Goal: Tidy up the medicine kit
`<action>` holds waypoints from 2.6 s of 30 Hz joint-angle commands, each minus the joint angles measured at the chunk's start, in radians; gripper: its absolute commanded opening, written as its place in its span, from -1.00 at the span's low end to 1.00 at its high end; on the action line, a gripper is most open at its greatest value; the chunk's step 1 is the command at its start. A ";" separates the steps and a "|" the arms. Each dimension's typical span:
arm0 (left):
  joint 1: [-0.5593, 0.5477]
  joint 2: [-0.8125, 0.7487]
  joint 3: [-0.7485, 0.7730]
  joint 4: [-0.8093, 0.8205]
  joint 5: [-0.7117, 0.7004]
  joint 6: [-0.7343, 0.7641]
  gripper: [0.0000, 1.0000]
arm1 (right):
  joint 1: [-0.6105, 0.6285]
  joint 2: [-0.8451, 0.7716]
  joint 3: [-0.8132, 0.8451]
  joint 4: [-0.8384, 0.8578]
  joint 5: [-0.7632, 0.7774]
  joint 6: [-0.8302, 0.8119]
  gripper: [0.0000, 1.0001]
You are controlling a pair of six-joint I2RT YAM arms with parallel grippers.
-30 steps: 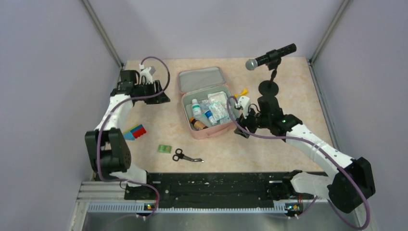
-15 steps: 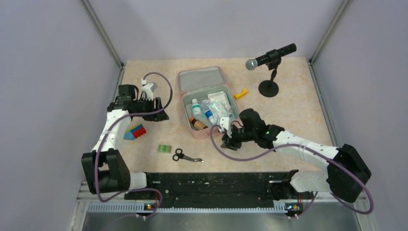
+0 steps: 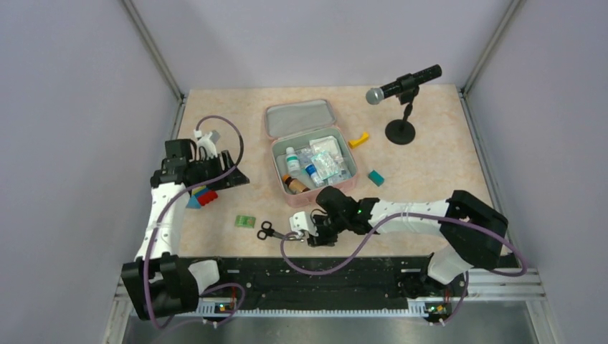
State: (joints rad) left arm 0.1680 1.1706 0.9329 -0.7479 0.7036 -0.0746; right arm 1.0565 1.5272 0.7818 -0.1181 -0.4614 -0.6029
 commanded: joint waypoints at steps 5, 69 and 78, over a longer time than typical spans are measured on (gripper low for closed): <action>0.064 -0.122 -0.037 0.085 -0.050 -0.086 0.19 | 0.045 0.057 0.086 0.085 0.087 0.019 -0.21; -0.128 0.069 -0.213 0.188 0.069 -0.199 0.14 | 0.104 0.185 -0.091 0.192 0.331 -0.271 -1.00; -0.087 -0.008 -0.125 -0.127 -0.138 -0.383 0.19 | 0.104 0.177 -0.070 0.169 0.272 -0.190 -1.00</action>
State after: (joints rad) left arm 0.0444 1.2156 0.7464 -0.6914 0.6937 -0.3286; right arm 1.1629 1.6859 0.7341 0.1986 -0.1959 -0.8440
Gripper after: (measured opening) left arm 0.590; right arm 0.005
